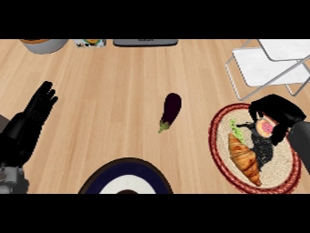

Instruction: Pick the cupcake from the placemat and place it in the tiered shelf

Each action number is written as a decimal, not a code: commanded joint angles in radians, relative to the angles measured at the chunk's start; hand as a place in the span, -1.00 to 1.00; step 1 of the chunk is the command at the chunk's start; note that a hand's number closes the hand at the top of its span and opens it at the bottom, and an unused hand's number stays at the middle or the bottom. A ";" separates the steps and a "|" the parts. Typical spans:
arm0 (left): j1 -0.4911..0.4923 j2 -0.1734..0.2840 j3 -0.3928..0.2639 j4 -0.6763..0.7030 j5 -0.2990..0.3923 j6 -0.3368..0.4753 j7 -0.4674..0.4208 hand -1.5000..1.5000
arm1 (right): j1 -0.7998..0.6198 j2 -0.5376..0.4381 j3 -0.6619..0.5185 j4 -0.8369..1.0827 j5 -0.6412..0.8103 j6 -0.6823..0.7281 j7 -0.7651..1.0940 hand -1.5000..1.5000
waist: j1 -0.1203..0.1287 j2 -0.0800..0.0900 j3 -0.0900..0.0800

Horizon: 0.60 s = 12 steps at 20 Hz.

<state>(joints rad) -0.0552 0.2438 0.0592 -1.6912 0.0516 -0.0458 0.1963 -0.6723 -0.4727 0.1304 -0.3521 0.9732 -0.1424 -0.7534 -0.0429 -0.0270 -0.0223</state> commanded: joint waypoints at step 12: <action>0.078 0.003 0.039 -0.001 -0.006 0.022 -0.013 0.00 | -0.077 0.270 -0.243 -0.311 -0.215 -0.261 0.555 1.00 | -0.070 -0.038 0.012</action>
<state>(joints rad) 0.0100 0.2502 0.0945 -1.6921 0.0494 -0.0284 0.1896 -0.7000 -0.2537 -0.0968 -0.5495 0.7746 -0.3444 -0.3074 -0.1098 -0.0618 -0.0135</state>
